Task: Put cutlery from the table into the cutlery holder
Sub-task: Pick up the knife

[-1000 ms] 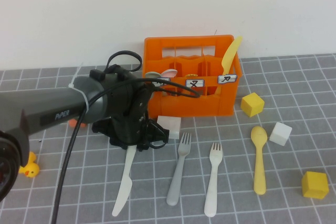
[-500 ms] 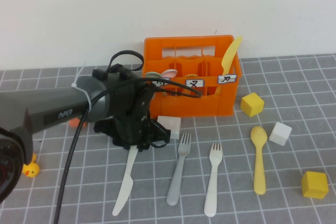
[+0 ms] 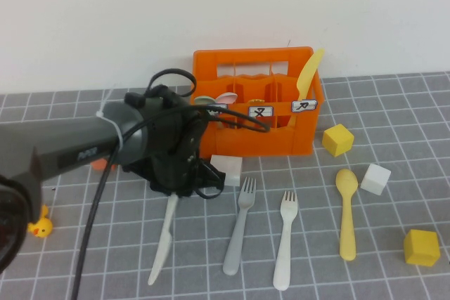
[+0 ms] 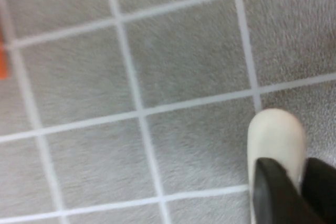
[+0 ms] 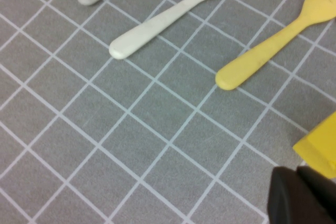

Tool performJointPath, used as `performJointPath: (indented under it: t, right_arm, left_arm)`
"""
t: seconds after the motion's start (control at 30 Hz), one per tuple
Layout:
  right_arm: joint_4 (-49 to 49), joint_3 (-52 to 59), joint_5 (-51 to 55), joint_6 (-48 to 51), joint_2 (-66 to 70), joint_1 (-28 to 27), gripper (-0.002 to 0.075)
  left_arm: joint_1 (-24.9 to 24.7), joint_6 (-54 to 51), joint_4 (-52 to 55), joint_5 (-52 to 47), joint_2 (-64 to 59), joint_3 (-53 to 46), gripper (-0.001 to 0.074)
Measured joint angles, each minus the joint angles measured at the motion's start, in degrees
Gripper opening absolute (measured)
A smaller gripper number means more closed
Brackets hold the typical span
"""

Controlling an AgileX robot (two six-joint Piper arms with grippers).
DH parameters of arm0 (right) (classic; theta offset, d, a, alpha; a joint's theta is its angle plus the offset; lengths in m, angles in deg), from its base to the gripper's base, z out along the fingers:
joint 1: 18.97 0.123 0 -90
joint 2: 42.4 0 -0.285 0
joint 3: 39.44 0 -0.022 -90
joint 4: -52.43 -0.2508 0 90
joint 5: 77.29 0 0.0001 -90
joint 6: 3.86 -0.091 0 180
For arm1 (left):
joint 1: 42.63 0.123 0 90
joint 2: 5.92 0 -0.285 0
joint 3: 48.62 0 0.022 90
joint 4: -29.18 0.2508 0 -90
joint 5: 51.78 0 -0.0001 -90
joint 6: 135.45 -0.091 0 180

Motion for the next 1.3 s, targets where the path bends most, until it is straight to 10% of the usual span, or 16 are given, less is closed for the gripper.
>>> performJointPath:
  t: [0.53, 0.87, 1.3]
  right_arm:
    - [-0.7, 0.0, 0.0, 0.59, 0.0, 0.0, -0.0003]
    - [-0.91, 0.0, 0.0, 0.59, 0.0, 0.0, -0.0003]
    - [-0.91, 0.0, 0.0, 0.59, 0.0, 0.0, -0.0003]
  left_arm:
    - [0.1, 0.15, 0.13, -1.86, 8.95, -0.51, 0.0004]
    - [1.36, 0.0, -2.11, -0.88, 3.7, -0.51, 0.0285]
    - [2.45, -3.24, -7.4, 1.1, 0.7, -0.51, 0.0309]
